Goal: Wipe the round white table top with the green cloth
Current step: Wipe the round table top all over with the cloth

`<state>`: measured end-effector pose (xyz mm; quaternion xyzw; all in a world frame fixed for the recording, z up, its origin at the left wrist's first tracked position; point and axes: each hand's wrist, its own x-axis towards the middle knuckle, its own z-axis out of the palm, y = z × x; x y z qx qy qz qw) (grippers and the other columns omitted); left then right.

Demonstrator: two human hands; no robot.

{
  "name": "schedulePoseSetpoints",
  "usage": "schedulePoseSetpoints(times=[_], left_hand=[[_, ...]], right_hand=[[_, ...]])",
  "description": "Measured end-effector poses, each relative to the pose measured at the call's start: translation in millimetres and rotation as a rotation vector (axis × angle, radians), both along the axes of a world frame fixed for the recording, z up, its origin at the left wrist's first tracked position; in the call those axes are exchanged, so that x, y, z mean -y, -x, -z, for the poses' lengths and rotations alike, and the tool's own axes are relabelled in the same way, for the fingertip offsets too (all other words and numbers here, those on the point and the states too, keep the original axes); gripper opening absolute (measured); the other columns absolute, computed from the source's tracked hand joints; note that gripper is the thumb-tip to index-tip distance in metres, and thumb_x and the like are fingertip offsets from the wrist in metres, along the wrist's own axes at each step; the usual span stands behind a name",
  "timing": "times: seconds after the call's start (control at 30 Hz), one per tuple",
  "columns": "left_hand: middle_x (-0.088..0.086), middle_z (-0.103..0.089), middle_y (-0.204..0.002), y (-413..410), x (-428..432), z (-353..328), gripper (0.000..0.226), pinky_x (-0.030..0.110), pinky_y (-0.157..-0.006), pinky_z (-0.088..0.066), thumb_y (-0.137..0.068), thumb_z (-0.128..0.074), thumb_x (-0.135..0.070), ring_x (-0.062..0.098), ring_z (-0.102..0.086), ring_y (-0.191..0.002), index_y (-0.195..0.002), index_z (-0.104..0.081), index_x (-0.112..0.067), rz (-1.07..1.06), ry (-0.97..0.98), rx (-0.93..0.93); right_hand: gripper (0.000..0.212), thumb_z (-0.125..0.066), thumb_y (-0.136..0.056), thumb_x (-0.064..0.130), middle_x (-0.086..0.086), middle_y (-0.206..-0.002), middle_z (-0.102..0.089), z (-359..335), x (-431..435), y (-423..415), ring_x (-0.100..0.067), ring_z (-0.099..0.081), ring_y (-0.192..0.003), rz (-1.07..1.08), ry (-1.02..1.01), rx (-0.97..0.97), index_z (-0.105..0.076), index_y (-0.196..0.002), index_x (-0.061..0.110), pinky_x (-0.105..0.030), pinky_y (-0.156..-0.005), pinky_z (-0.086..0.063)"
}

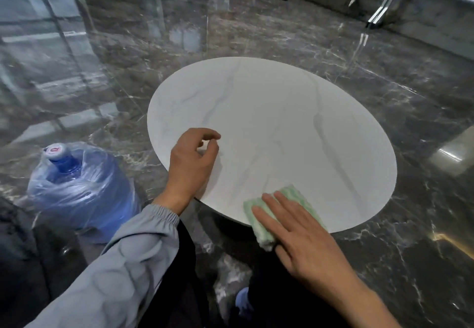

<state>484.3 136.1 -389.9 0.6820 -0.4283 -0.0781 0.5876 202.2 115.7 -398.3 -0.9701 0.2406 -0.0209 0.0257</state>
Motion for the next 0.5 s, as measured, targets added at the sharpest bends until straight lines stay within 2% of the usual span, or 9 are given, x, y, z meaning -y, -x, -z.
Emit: schedulePoseSetpoints(times=[0.07, 0.2, 0.27, 0.37, 0.43, 0.5], left_hand=[[-0.02, -0.067, -0.105, -9, -7, 1, 0.018, 0.036, -0.093, -0.057, -0.098, -0.061, -0.011, 0.009, -0.066, -0.104, -0.102, -0.073, -0.024, -0.044, 0.018, 0.007], [-0.021, -0.065, -0.105, -24, -11, 5, 0.02, 0.026, -0.087, -0.056, -0.098, -0.061, -0.008, 0.007, -0.064, -0.105, -0.103, -0.071, -0.024, -0.075, 0.029, 0.047], [-0.019, -0.064, -0.106, -35, -11, 7, 0.022, 0.022, -0.086, -0.054, -0.097, -0.06, -0.006, 0.01, -0.063, -0.108, -0.104, -0.071, -0.024, -0.108, 0.044, 0.067], [-0.024, -0.06, -0.109, -51, -12, 10, 0.027, 0.012, -0.084, -0.048, -0.095, -0.06, -0.004, 0.012, -0.062, -0.11, -0.104, -0.069, -0.027, -0.166, 0.058, 0.061], [-0.021, -0.06, -0.114, -60, -13, 15, 0.029, 0.013, -0.087, -0.048, -0.094, -0.061, -0.005, 0.011, -0.062, -0.109, -0.104, -0.069, -0.03, -0.192, 0.081, -0.028], [-0.012, -0.062, -0.121, -69, -15, 17, 0.029, 0.021, -0.091, -0.052, -0.094, -0.061, -0.008, 0.008, -0.065, -0.107, -0.106, -0.07, -0.033, -0.223, 0.116, -0.24]], right_hand=[[0.087, -0.05, -0.081, 0.025, 0.004, -0.172, -0.019, -4, 6, 4, -0.022, -0.016, -0.159, -0.014, -0.011, -0.052, -0.024, -0.164, 0.034, -0.04, -0.123, -0.02], [0.085, -0.046, -0.085, 0.03, 0.002, -0.172, -0.021, -5, 7, -30, -0.029, -0.018, -0.158, -0.096, 0.006, -0.088, -0.018, -0.165, 0.033, -0.043, -0.122, -0.016], [0.084, -0.043, -0.088, 0.032, 0.003, -0.173, -0.013, -7, 5, -57, -0.028, -0.009, -0.16, -0.149, -0.008, -0.095, -0.009, -0.166, 0.035, -0.043, -0.123, -0.009], [0.078, -0.033, -0.096, 0.035, 0.007, -0.174, 0.007, -13, 7, -105, -0.022, 0.017, -0.159, -0.223, -0.078, -0.107, 0.005, -0.164, 0.041, -0.041, -0.127, 0.009], [0.072, -0.027, -0.1, 0.044, 0.01, -0.173, 0.014, -16, 14, -144, -0.018, 0.025, -0.156, -0.235, -0.109, -0.135, 0.01, -0.162, 0.046, -0.043, -0.126, 0.016], [0.068, -0.021, -0.099, 0.056, 0.011, -0.173, 0.014, -18, 27, -181, -0.016, 0.023, -0.157, -0.224, -0.119, -0.147, 0.008, -0.161, 0.048, -0.047, -0.125, 0.017]])
